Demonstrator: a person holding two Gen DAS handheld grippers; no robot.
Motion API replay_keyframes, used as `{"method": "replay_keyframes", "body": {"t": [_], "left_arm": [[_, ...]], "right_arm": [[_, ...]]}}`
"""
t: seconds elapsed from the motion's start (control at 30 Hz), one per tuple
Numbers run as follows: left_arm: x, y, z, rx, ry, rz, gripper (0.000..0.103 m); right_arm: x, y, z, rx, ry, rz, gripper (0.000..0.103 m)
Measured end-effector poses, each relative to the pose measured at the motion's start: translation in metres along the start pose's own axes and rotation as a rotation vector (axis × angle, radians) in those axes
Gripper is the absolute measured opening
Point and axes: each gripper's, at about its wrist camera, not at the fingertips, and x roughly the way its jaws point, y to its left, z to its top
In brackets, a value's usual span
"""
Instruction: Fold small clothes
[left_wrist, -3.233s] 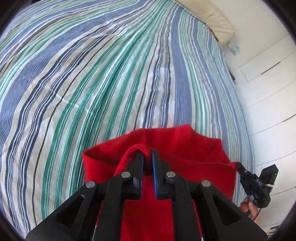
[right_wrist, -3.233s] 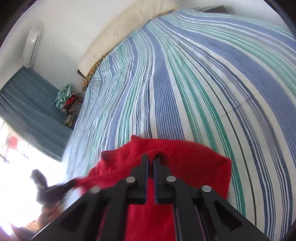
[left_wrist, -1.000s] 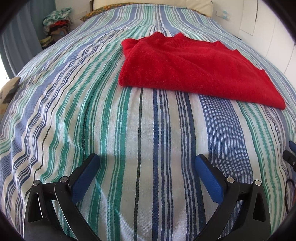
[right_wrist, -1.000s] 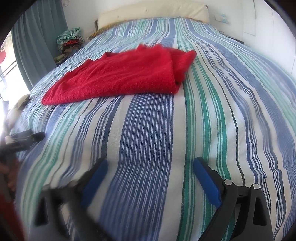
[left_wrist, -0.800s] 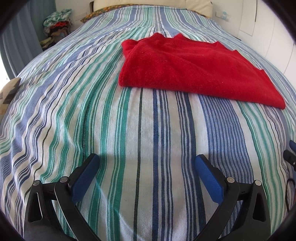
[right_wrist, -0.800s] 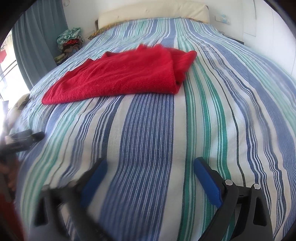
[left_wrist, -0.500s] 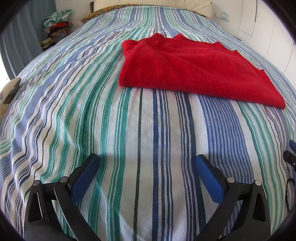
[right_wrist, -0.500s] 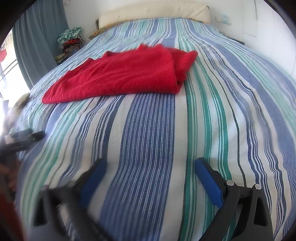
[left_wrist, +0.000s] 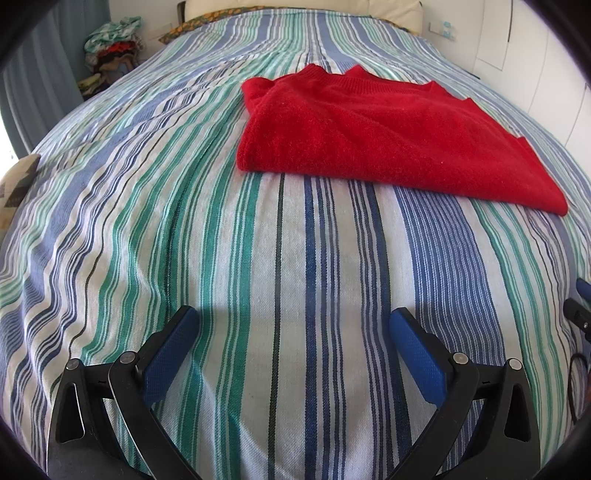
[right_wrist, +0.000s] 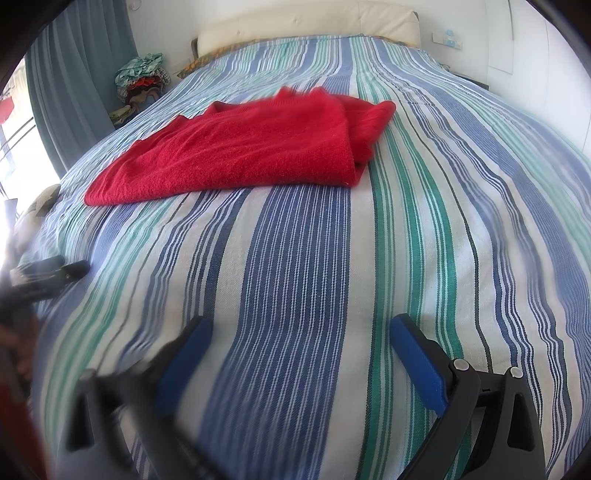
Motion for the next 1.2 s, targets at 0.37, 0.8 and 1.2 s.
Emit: {"method": "replay_keyframes", "body": {"t": [0.37, 0.8, 1.2], "left_arm": [[-0.058, 0.079, 0.008, -0.225, -0.036, -0.119, 0.101], [-0.027, 0.08, 0.005, -0.26, 0.056, -0.186, 0.101], [-0.027, 0.108, 0.001, -0.349, 0.058, -0.173, 0.101]], "right_arm": [[-0.015, -0.032, 0.11, 0.153, -0.037, 0.062, 0.096], [0.057, -0.012, 0.2, 0.356, 0.057, 0.177, 0.012], [0.132, 0.213, 0.232, 0.095, 0.219, 0.523, 0.055]]}}
